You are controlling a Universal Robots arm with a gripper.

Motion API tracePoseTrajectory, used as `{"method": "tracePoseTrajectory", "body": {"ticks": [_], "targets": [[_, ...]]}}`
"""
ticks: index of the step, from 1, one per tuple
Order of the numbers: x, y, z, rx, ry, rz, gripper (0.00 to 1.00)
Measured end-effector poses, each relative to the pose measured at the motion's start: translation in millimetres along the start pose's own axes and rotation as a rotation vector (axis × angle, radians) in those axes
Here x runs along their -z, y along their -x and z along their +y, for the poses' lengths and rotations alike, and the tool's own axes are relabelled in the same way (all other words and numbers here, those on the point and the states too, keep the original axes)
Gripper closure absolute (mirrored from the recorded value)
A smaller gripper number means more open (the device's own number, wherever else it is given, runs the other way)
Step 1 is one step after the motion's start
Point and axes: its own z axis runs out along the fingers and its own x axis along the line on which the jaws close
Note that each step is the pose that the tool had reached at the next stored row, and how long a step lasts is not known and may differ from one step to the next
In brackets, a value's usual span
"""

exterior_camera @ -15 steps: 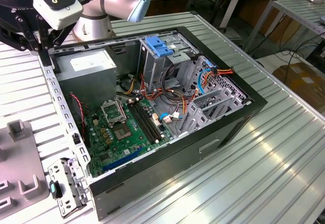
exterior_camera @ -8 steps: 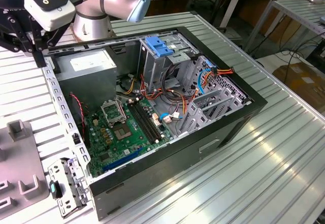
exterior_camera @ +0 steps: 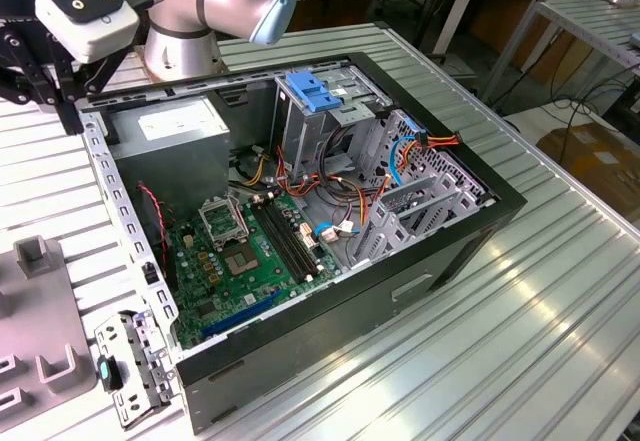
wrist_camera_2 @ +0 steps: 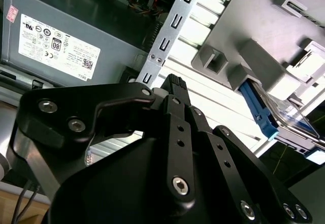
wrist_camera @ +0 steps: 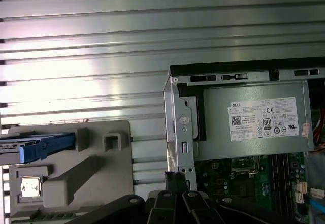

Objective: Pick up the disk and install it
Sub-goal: 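Reach for the disk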

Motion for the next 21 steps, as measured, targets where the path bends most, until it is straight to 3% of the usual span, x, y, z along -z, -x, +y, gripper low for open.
{"method": "tracePoseTrajectory", "body": {"ticks": [21], "targets": [[0.2, -20.3, -1.5, 0.000, 0.0000, 0.0000, 0.89]]}}
